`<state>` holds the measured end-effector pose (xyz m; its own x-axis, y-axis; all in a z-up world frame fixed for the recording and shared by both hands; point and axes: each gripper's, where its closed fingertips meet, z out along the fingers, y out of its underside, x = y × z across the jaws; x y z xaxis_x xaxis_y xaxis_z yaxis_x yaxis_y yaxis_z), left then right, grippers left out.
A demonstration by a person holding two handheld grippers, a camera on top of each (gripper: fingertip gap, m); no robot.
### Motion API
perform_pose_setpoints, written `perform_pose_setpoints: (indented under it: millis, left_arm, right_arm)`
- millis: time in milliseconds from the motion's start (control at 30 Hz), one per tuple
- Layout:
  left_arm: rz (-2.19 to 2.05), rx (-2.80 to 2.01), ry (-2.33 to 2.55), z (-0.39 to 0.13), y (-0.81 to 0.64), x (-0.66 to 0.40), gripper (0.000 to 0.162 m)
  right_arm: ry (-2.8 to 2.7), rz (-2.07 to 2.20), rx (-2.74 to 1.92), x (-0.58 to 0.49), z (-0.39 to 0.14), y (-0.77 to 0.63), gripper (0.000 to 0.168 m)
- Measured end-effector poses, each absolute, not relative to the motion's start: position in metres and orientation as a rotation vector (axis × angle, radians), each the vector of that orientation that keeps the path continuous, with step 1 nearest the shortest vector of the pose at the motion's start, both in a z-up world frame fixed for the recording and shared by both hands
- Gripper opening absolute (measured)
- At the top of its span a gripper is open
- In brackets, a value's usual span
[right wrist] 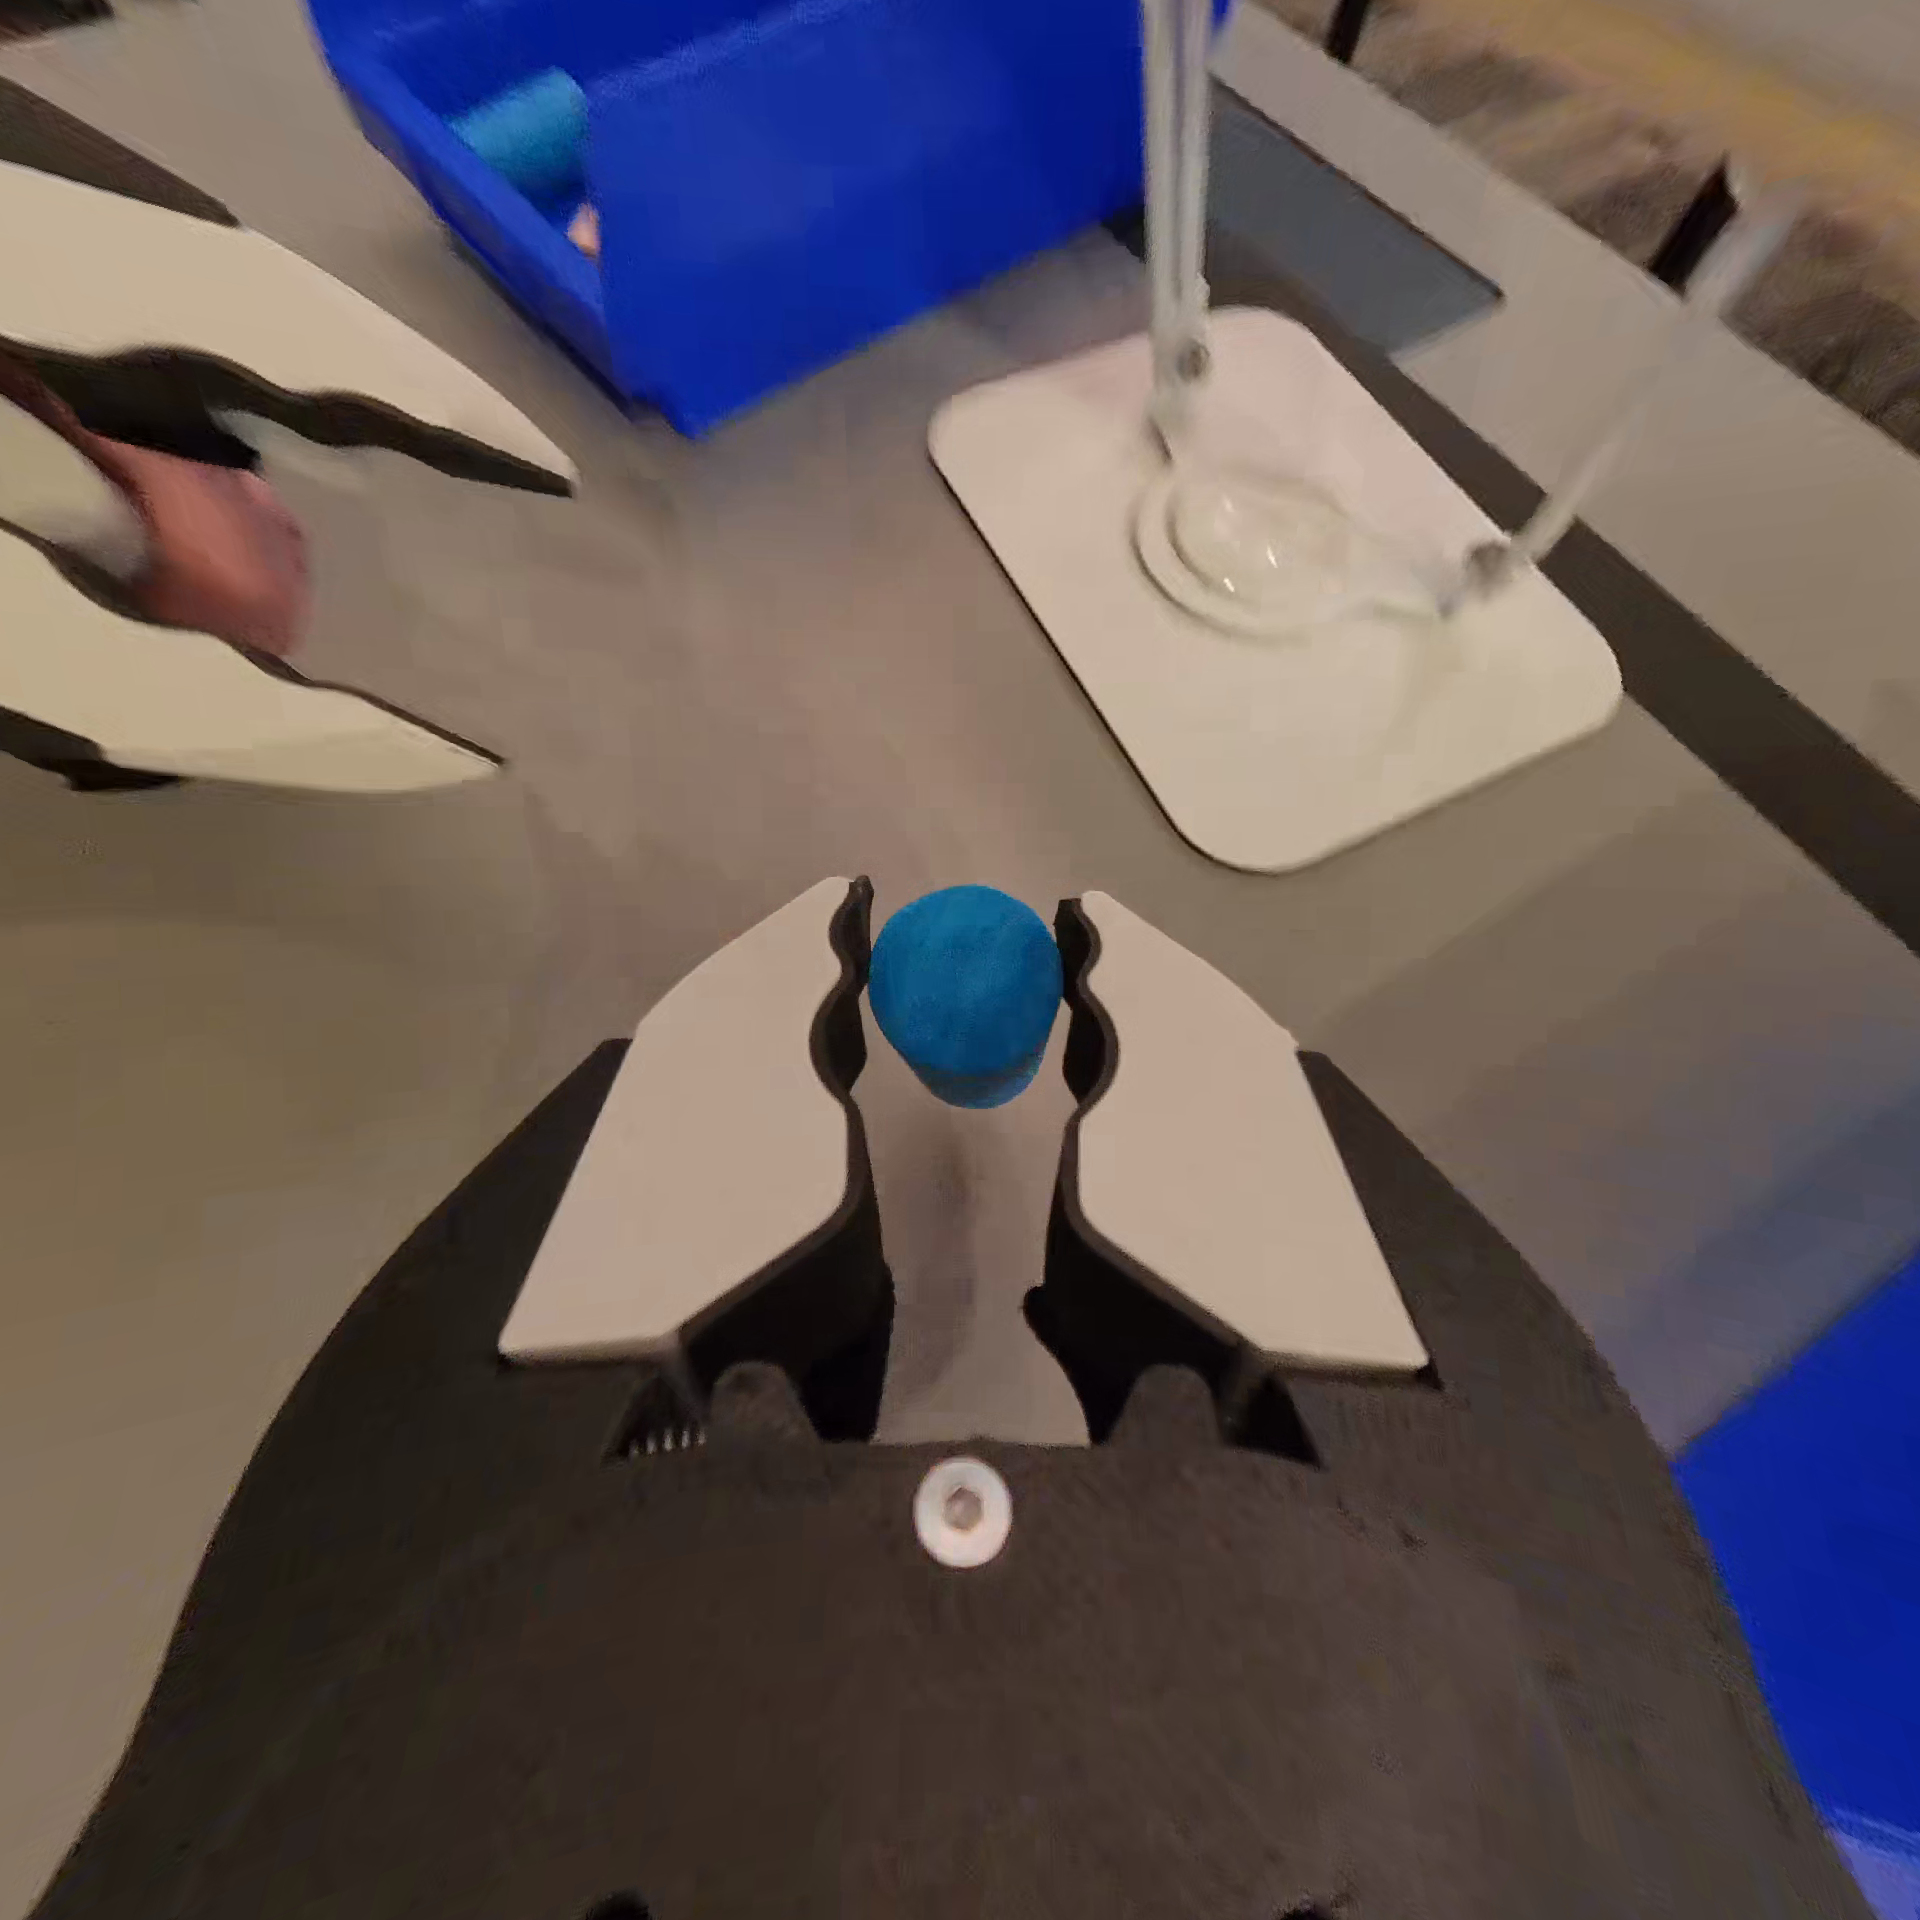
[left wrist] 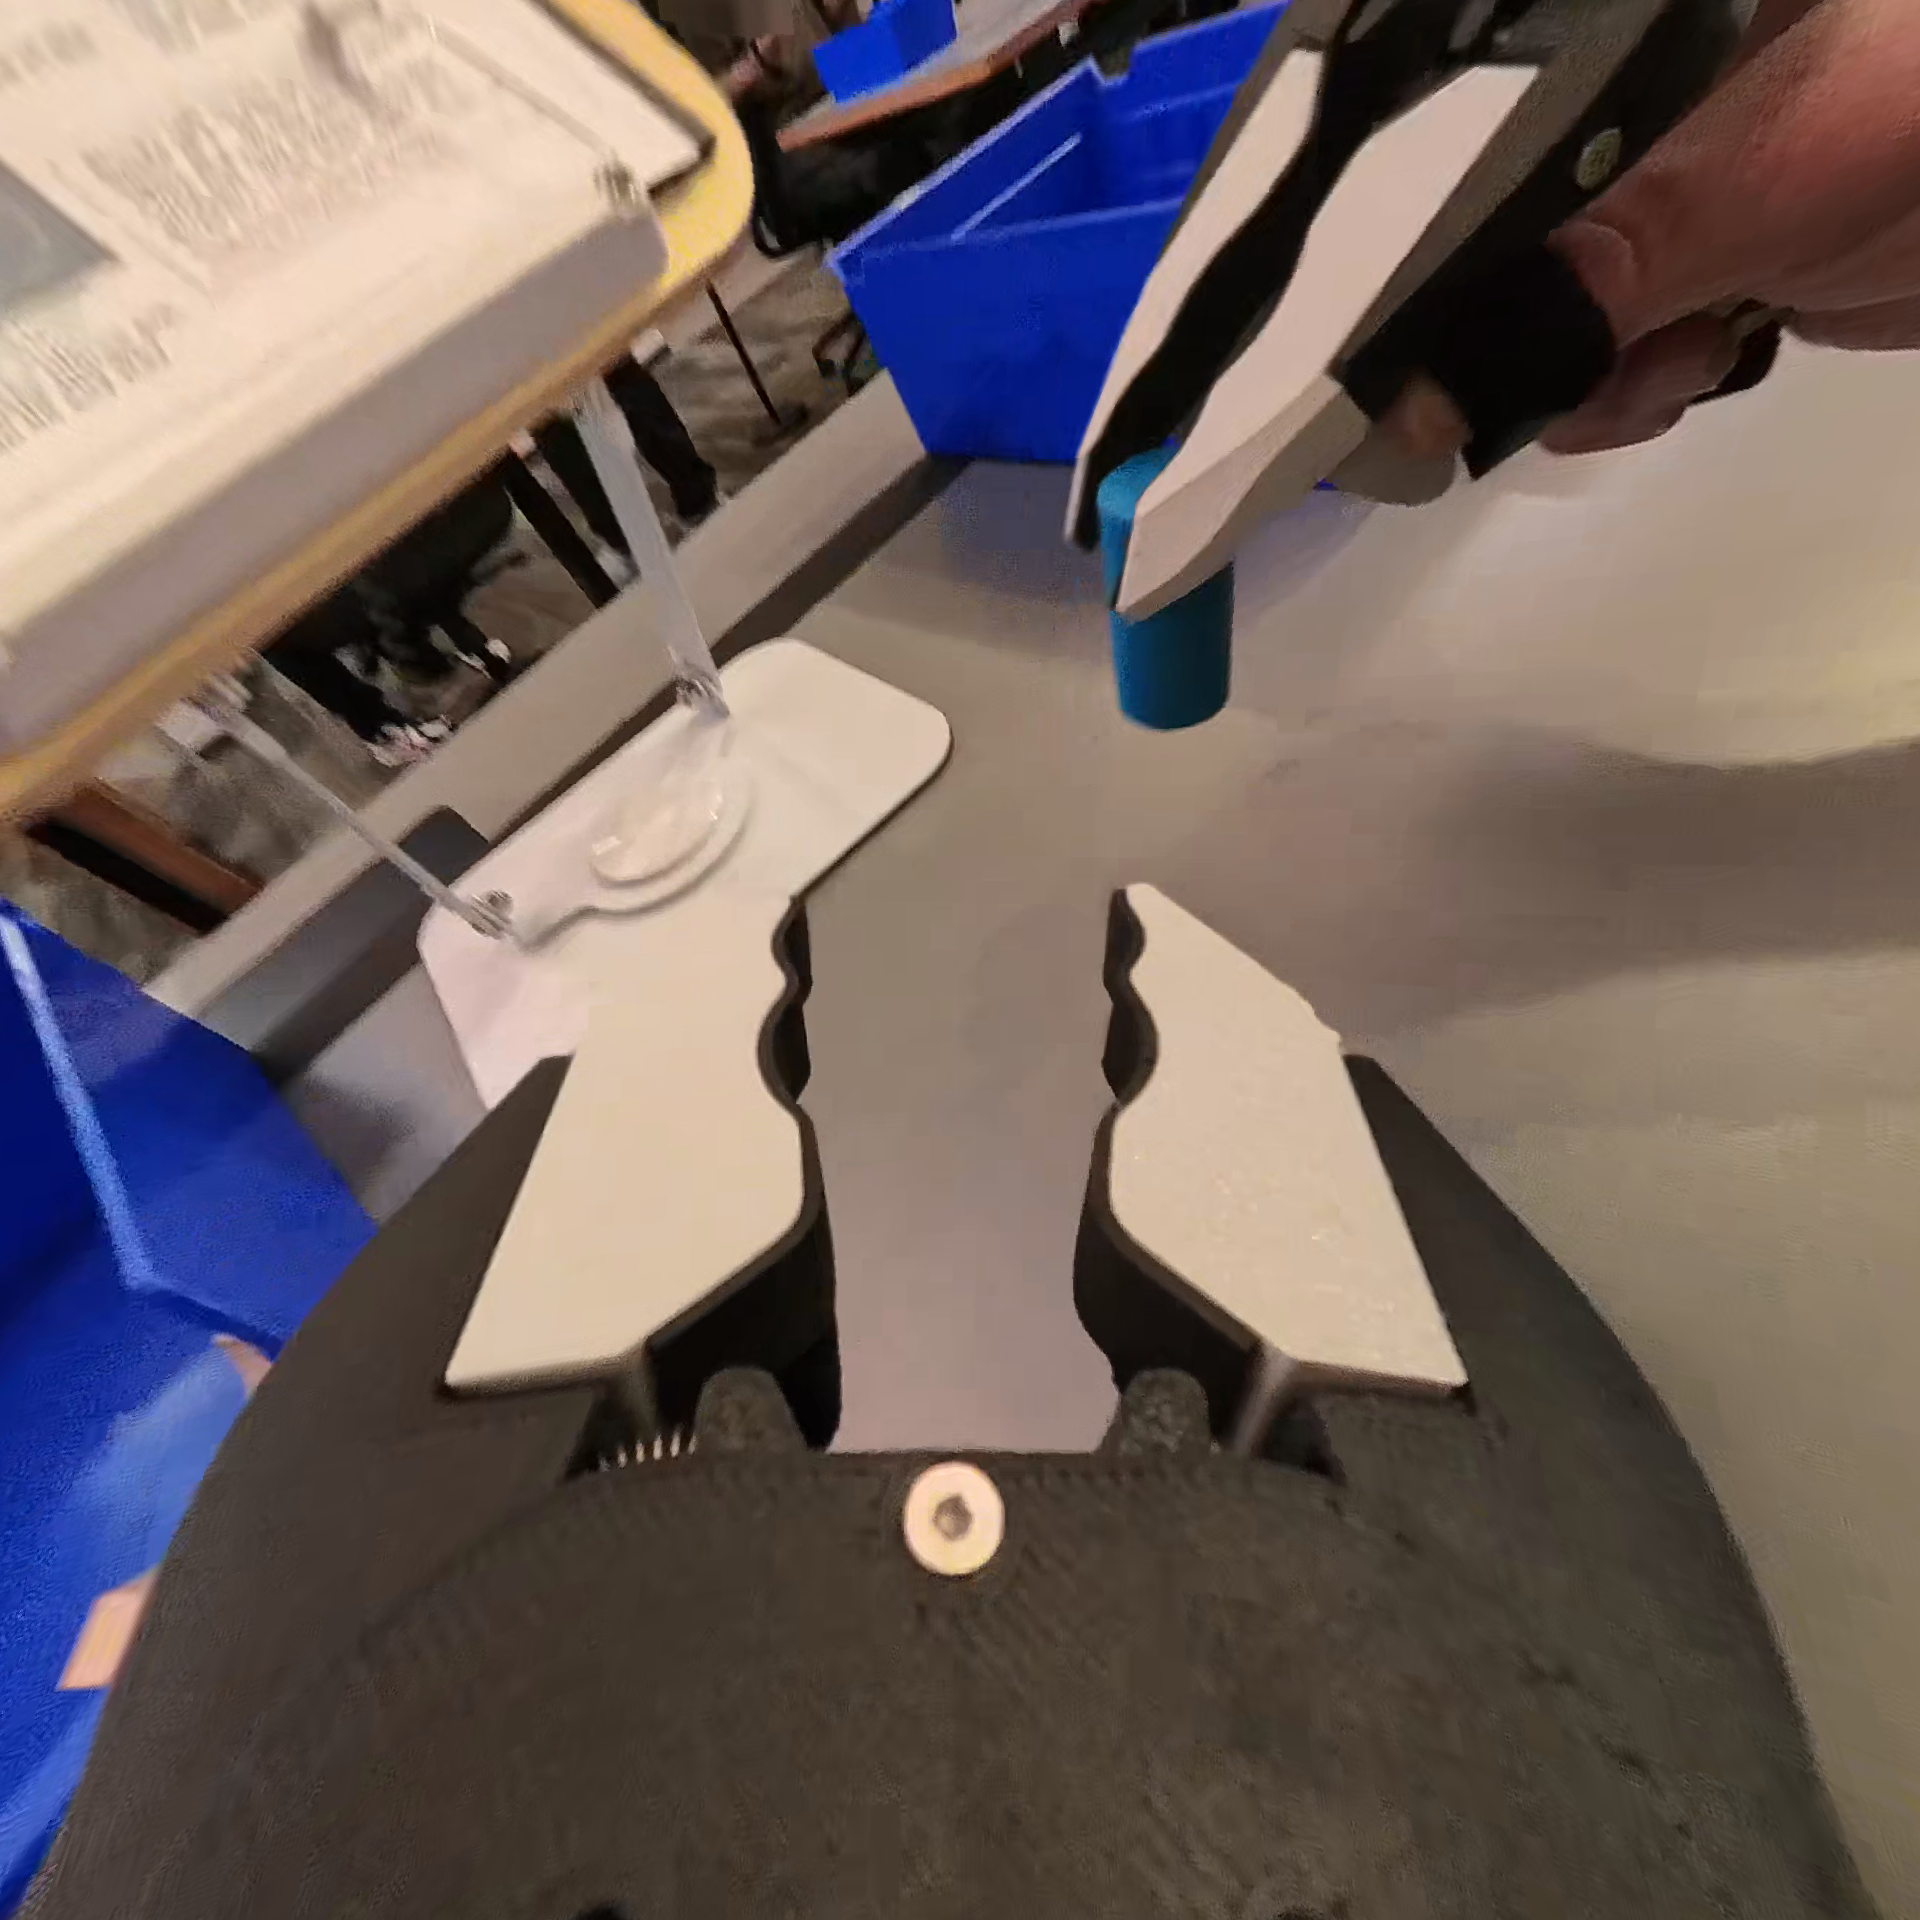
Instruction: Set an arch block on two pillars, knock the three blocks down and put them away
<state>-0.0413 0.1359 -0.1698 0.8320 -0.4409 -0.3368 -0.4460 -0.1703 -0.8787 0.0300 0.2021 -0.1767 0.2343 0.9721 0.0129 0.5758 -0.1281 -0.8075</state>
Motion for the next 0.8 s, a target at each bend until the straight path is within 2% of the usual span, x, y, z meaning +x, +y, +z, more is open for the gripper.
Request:
perform_pose_setpoints:
  millis: [133,367,467,533,700,800]
  left_arm:
    - [-0.032,-1.865,0.652,-0.186,0.141,-0.05,0.048]
    - [-0.028,-1.897,0.639,-0.193,0.144,-0.053,0.051]
    - [0.0,-1.892,0.621,-0.189,0.144,-0.058,0.051]
    - [0.043,-1.881,0.575,-0.177,0.144,-0.07,0.051]
    - [0.345,-2.0,0.318,-0.131,0.135,-0.176,0.063]
    - [0.375,-2.184,0.106,-0.127,0.129,-0.255,0.065]
  right_arm:
    - [-1.422,0.69,-1.885,0.044,-0.201,0.217,0.035]
    - [-1.481,0.651,-1.899,0.04,-0.219,0.215,0.035]
    - [-1.487,0.631,-1.911,0.042,-0.221,0.215,0.043]
    - [-1.475,0.645,-1.902,0.043,-0.218,0.215,0.042]
    - [-1.418,0.654,-1.866,0.048,-0.205,0.219,0.041]
    - [-1.407,0.647,-1.852,0.049,-0.202,0.22,0.039]
